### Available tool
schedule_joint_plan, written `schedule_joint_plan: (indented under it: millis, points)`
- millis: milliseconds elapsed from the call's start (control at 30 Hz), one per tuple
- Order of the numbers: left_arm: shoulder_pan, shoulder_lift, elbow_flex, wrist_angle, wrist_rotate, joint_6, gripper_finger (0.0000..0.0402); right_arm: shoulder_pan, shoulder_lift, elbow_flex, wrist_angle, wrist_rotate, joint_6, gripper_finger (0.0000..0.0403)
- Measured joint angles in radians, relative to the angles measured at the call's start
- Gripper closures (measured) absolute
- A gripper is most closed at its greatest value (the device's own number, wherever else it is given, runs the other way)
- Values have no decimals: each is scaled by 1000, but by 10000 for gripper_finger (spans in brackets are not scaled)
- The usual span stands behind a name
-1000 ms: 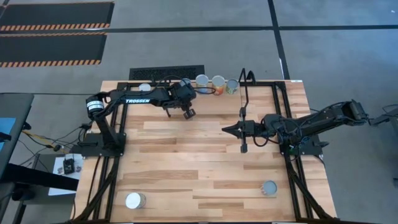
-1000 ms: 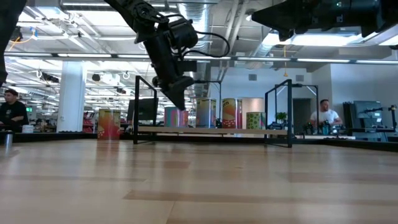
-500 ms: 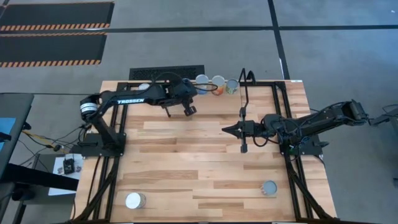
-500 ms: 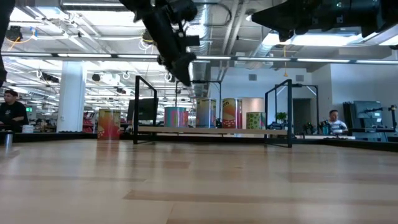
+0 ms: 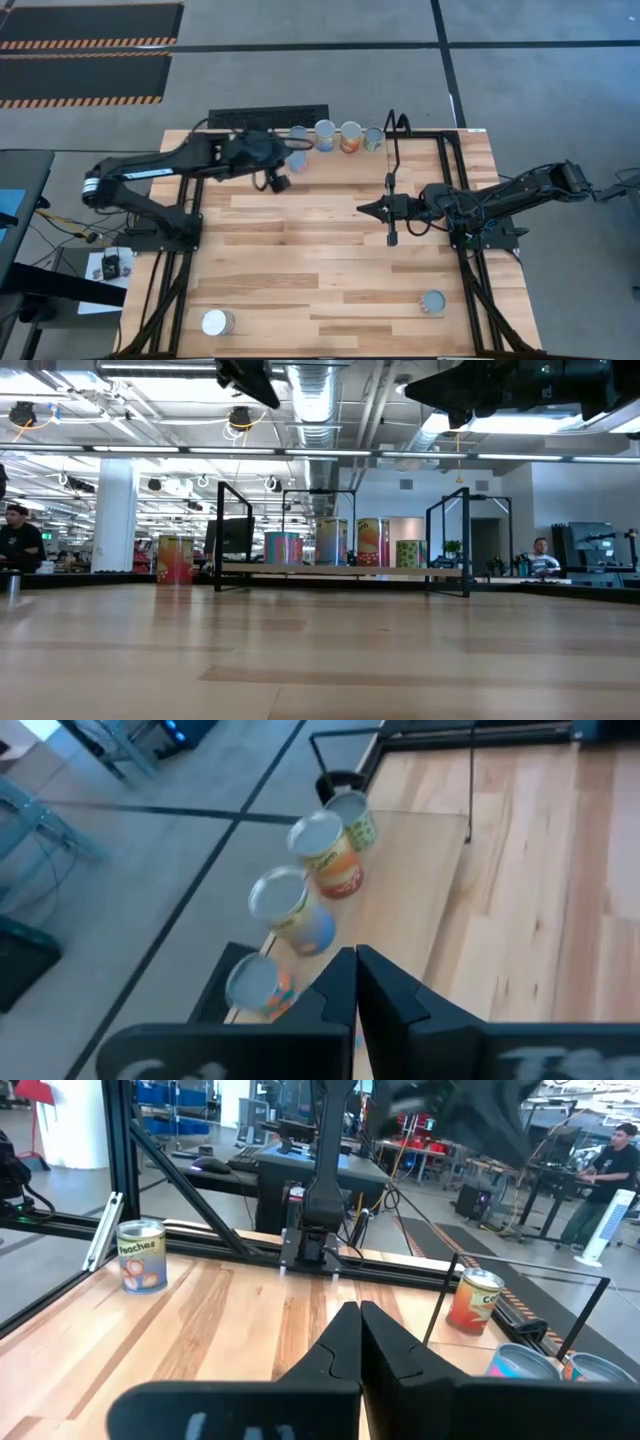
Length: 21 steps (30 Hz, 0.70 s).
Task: Pick and place cans onto a shelf
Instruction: Put the canned corn on the shelf aligned with the canned corn on the shelf
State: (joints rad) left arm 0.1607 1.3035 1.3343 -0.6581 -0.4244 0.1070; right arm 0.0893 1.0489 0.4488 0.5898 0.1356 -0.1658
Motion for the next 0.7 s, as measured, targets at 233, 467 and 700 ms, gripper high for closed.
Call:
schedule_joint_plan:
  millis: [233,467,700]
  points:
    - [-72,-228,-232,27,-37,-62,401,0,0,0,5,0,0,389]
    - [-235,-453,-470,10,29,-207,401,0,0,0,21,0,0,390]
    - [-509,-444,-503,-23,45,-319,401,0,0,0,33,0,0,391]
